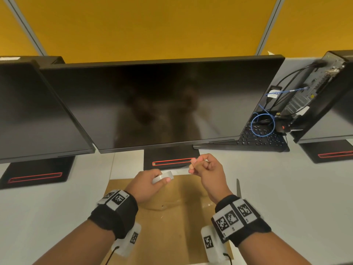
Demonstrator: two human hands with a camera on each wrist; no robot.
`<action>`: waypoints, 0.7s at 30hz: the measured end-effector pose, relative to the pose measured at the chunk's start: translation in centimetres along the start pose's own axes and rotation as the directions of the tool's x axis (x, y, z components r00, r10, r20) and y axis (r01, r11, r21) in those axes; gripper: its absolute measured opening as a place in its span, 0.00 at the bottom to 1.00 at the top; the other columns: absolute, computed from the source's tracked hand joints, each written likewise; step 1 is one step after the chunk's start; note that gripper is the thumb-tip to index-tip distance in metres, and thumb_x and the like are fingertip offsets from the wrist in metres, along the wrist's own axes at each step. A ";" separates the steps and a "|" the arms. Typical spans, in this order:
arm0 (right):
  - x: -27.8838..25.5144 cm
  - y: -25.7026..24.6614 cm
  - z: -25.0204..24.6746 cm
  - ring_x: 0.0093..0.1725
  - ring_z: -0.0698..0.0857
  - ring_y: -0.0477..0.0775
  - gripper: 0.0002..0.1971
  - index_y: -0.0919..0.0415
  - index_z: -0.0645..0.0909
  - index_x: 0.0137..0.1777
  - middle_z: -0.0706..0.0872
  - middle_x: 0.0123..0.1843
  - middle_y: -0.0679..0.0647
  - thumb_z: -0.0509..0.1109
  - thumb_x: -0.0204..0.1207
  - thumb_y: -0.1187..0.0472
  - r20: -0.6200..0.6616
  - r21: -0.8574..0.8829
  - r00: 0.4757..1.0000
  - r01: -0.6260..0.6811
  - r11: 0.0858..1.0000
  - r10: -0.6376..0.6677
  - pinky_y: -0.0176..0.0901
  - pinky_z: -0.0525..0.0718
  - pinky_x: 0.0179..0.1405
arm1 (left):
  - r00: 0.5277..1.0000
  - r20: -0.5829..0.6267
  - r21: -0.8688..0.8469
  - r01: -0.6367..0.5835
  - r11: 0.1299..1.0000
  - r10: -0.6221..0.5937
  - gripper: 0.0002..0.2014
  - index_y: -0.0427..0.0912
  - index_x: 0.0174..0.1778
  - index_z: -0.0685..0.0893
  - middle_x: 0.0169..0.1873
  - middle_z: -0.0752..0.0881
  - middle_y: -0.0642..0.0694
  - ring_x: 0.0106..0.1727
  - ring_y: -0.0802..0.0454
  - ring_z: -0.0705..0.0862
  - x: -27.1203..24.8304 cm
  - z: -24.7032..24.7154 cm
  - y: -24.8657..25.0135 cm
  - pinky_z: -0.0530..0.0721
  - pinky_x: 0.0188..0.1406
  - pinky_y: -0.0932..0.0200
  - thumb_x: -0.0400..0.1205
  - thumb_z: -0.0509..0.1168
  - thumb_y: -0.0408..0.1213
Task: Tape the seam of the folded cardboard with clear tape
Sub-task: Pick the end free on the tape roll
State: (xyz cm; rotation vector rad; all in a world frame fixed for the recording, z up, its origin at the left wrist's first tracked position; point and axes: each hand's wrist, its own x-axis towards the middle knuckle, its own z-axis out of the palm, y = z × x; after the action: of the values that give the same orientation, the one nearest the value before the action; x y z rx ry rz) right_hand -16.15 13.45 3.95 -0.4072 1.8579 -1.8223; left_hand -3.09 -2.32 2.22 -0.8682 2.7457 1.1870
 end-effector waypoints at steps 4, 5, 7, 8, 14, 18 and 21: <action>0.0 0.0 -0.6 0.33 0.85 0.50 0.05 0.64 0.76 0.44 0.85 0.32 0.59 0.68 0.80 0.64 -0.025 0.021 1.000 0.006 1.000 -0.006 0.39 0.87 0.51 | 0.997 -0.058 0.149 0.051 0.987 -0.043 0.18 0.53 0.31 0.76 0.31 0.82 0.53 0.38 0.53 0.82 0.3 -0.3 0.5 0.78 0.39 0.57 0.77 0.61 0.63; 0.1 0.1 -0.9 0.33 0.85 0.50 0.05 0.65 0.76 0.44 0.84 0.32 0.60 0.68 0.80 0.64 -0.028 0.019 1.000 -0.001 1.000 0.002 0.37 0.87 0.49 | 0.997 -0.049 0.161 0.062 0.985 -0.055 0.18 0.54 0.33 0.76 0.32 0.82 0.54 0.40 0.53 0.82 0.3 -0.3 0.4 0.78 0.39 0.58 0.76 0.62 0.64; 0.4 0.4 -1.5 0.33 0.86 0.49 0.06 0.65 0.77 0.44 0.84 0.33 0.61 0.69 0.79 0.63 -0.038 0.014 0.999 -0.036 0.999 0.037 0.38 0.88 0.47 | 0.997 0.008 0.093 0.072 0.993 -0.073 0.16 0.56 0.42 0.76 0.38 0.81 0.56 0.46 0.53 0.82 0.3 -0.2 0.0 0.78 0.42 0.61 0.75 0.63 0.64; 0.5 0.6 -1.9 0.34 0.87 0.50 0.06 0.64 0.77 0.43 0.85 0.33 0.61 0.70 0.79 0.63 -0.046 0.009 0.997 -0.061 0.998 0.061 0.41 0.88 0.48 | 0.996 0.053 0.022 0.074 0.997 -0.075 0.15 0.57 0.48 0.76 0.40 0.81 0.57 0.47 0.54 0.82 0.1 -0.3 -0.1 0.78 0.45 0.61 0.76 0.63 0.63; 0.9 2.5 -4.2 0.34 0.87 0.49 0.07 0.64 0.76 0.42 0.85 0.33 0.62 0.70 0.79 0.64 -0.103 -0.011 0.985 -0.139 0.990 0.137 0.41 0.87 0.46 | 0.951 0.308 -0.189 0.048 0.981 0.013 0.09 0.59 0.60 0.76 0.38 0.87 0.50 0.45 0.57 0.85 -0.8 -1.1 0.2 0.79 0.42 0.72 0.84 0.59 0.45; 0.3 3.2 -5.0 0.29 0.84 0.47 0.06 0.66 0.75 0.42 0.83 0.31 0.62 0.69 0.79 0.68 -0.145 0.027 0.982 -0.119 0.993 0.122 0.39 0.84 0.41 | 0.962 0.272 0.005 0.036 0.999 -0.036 0.05 0.61 0.53 0.78 0.47 0.88 0.49 0.52 0.52 0.85 -0.8 -0.5 0.2 0.84 0.52 0.61 0.82 0.62 0.49; 0.1 3.2 -5.5 0.30 0.84 0.48 0.04 0.66 0.76 0.43 0.84 0.30 0.60 0.69 0.79 0.69 -0.162 0.021 0.983 -0.090 0.996 0.092 0.41 0.87 0.46 | 0.987 0.136 0.201 0.053 0.978 -0.081 0.09 0.57 0.49 0.81 0.52 0.85 0.52 0.54 0.53 0.83 -0.7 -0.1 0.3 0.82 0.54 0.56 0.80 0.63 0.55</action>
State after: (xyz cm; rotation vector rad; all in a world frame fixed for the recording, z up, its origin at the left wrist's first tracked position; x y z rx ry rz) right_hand -18.83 18.17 0.62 -0.1694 1.9370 -1.8531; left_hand -2.61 -1.84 2.68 -0.8123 2.6392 0.9092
